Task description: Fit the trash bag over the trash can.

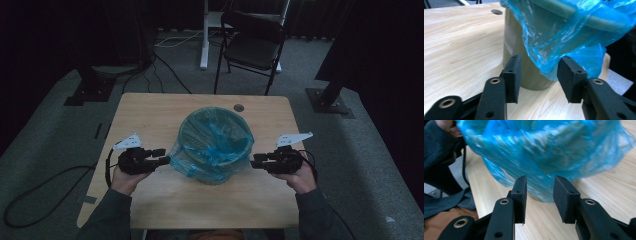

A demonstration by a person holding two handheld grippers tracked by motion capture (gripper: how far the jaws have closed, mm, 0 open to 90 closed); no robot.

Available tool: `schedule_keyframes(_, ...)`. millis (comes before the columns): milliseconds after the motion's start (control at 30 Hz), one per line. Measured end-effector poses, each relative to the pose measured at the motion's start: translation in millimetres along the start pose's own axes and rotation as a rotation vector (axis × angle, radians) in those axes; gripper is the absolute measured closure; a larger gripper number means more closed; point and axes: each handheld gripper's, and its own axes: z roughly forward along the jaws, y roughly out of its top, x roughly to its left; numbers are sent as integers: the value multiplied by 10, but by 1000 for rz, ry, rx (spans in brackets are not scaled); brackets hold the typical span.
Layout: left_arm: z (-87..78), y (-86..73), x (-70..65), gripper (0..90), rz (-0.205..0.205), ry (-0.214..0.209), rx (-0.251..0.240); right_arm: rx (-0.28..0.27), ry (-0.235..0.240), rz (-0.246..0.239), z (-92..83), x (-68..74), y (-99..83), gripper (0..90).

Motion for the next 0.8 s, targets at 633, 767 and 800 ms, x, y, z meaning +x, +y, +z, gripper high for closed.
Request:
schedule_keyframes(633,12,391,-136,517,100,-64,-57,13,5,-12,181,4,55,713)
schedule_keyframes(767,117,572,-177,527,145,-73,-45,7,5,-10,168,3,57,764)
schedule_keyframes(800,145,614,-188,532,153,-77,-43,6,6,-9,167,3,58,776)
